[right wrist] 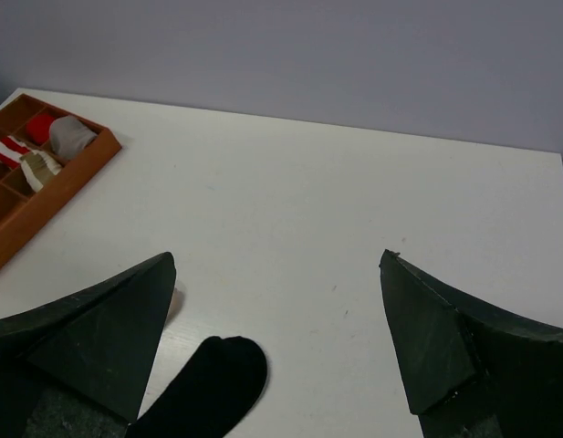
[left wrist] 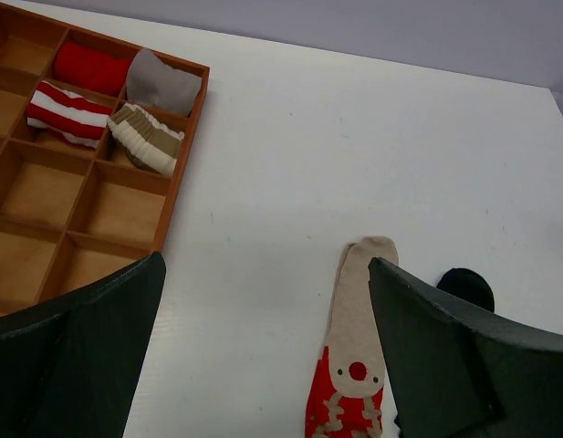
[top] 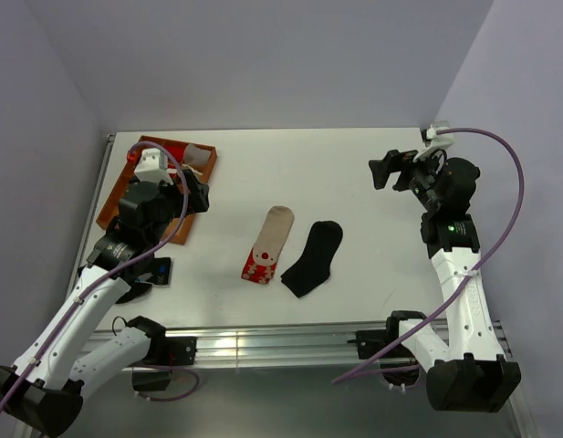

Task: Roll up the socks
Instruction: Roll the sock at the center of the board.

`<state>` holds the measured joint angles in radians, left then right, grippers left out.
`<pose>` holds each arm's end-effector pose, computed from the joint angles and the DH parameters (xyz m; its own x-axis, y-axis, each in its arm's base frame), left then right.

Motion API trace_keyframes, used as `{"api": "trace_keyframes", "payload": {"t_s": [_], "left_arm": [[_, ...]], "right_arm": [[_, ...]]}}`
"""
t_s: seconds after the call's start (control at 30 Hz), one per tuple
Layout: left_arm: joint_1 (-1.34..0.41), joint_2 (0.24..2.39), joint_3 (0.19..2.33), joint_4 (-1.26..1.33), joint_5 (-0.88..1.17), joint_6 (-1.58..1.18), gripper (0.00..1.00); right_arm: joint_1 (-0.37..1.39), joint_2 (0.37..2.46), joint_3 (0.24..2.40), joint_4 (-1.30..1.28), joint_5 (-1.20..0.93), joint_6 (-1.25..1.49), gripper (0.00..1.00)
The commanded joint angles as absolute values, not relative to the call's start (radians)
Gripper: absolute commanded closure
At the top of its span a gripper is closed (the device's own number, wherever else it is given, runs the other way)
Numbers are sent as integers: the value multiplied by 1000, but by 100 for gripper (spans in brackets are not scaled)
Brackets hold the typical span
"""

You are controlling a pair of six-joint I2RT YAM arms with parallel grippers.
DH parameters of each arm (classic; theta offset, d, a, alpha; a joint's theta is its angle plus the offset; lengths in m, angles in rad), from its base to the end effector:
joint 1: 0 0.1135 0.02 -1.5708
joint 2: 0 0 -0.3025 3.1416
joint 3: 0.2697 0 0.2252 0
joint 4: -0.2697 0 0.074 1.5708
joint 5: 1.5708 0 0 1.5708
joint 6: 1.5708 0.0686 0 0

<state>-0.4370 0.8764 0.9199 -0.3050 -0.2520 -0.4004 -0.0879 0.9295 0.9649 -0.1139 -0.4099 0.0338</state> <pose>0.1670 -0.0591 0.3790 -0.2904 -0.2810 -0.9147 0.0852 0.9445 -0.3172 0.1920 0.0105 0.4128 -0.0887 0.0389 -0.9953 -0.3124 0.9477 0.0649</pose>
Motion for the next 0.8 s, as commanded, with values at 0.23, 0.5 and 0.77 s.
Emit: {"api": "trace_keyframes", "payload": {"t_s": [0.23,0.5,0.77], "left_arm": [[-436,854,922,-284,-253,-368,0],[-437,884,931,-298,-258,-380,0],[-437,877,923,-293,-285,-394,1]], "right_arm": [[-95,916,982,-110,-414,-24,0],[-63,1011,1029,-150,-454,-96,1],[259,1231,1153,-262,-341,-195,8]]}}
